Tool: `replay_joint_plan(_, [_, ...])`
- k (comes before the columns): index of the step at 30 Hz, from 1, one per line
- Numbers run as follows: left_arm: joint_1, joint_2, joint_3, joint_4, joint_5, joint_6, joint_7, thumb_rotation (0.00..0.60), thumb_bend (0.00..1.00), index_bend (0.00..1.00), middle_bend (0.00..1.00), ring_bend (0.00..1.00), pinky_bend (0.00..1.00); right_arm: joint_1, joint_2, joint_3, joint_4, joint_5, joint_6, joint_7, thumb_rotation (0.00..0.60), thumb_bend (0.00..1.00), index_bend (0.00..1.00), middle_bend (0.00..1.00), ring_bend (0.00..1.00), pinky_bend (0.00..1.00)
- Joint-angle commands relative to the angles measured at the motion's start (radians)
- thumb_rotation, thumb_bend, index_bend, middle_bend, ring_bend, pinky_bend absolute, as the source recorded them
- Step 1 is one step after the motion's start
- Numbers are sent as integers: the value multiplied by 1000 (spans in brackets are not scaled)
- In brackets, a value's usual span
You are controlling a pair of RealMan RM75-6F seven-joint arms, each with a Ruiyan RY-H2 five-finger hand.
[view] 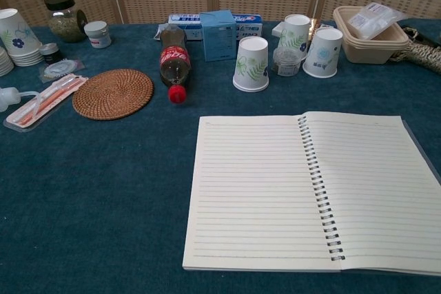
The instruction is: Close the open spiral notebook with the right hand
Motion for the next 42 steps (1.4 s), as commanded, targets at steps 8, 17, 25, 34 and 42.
replay_joint_plan(8, [-25, 52, -9, -87, 14, -26, 57, 600, 0, 0, 0, 0, 0, 164, 19, -57, -33, -153, -207, 118, 342, 0, 0, 0, 0, 0])
replay_joint_plan(17, [-33, 88, -12, -135, -5, -53, 76, 600, 0, 0, 0, 0, 0, 308, -8, -56, -76, -170, -401, 125, 343, 20, 1, 7, 0, 0])
replay_joint_plan(25, [-52, 110, -13, -157, -12, -93, 90, 600, 0, 0, 0, 0, 0, 431, -46, -47, -104, -150, -566, 112, 342, 199, 40, 29, 0, 0])
replay_joint_plan(34, [-56, 103, -15, -160, -32, -111, 94, 600, 0, 0, 0, 0, 0, 532, -102, -50, -95, -130, -681, 160, 342, 203, 48, 35, 0, 0])
replay_joint_plan(42, [-61, 91, -18, -166, -34, -120, 100, 600, 0, 0, 0, 0, 0, 569, -154, -70, -33, -122, -700, 186, 341, 204, 70, 55, 0, 0])
